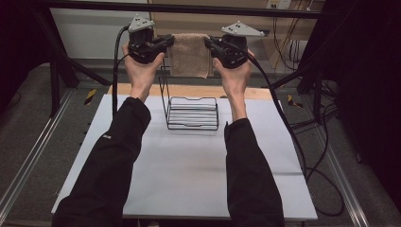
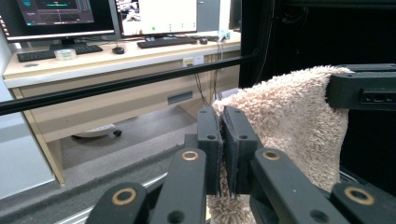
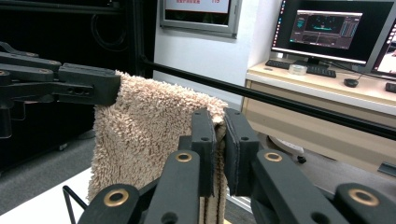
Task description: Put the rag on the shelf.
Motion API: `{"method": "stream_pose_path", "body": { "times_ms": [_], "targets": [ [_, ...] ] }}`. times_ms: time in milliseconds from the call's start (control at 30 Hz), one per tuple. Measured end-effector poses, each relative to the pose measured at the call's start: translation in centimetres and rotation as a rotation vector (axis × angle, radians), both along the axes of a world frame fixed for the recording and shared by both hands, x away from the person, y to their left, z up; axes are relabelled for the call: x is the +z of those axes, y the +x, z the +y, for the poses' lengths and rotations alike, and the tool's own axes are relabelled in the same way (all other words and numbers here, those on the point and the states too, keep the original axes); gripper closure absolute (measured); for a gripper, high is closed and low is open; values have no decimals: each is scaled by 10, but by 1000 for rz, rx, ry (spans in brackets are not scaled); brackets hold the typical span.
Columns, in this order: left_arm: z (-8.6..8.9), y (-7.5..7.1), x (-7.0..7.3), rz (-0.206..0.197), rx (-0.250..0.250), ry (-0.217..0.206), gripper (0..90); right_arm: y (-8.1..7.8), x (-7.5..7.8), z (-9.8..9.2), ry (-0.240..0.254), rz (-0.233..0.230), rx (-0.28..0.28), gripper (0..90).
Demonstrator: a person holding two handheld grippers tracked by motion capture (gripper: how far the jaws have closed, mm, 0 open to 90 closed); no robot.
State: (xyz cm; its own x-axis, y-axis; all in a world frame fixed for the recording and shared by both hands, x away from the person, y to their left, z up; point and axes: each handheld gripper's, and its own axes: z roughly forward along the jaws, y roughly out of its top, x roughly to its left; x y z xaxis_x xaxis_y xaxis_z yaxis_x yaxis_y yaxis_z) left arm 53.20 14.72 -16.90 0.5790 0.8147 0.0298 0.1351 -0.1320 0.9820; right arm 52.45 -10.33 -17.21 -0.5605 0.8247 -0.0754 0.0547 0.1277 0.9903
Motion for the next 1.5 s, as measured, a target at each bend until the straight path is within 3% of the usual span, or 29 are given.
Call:
{"method": "stream_pose_path", "body": {
  "times_ms": [533,567,800,1300,1500],
  "targets": [
    [0,-9,-24,16,-38,54,854,-8,-26,-6,-21,43,32,835],
    [-1,-10,-26,30,-48,48,854,-9,-28,-6,-23,45,33,835],
    [0,-16,-32,28,-66,59,854,-11,-39,-10,-11,56,45,834],
    [6,-28,-39,36,-102,55,852,-21,-44,-11,-22,59,67,827],
    [7,-33,-45,64,-113,53,847,-27,-46,-12,-43,76,80,823]
  ]
}}
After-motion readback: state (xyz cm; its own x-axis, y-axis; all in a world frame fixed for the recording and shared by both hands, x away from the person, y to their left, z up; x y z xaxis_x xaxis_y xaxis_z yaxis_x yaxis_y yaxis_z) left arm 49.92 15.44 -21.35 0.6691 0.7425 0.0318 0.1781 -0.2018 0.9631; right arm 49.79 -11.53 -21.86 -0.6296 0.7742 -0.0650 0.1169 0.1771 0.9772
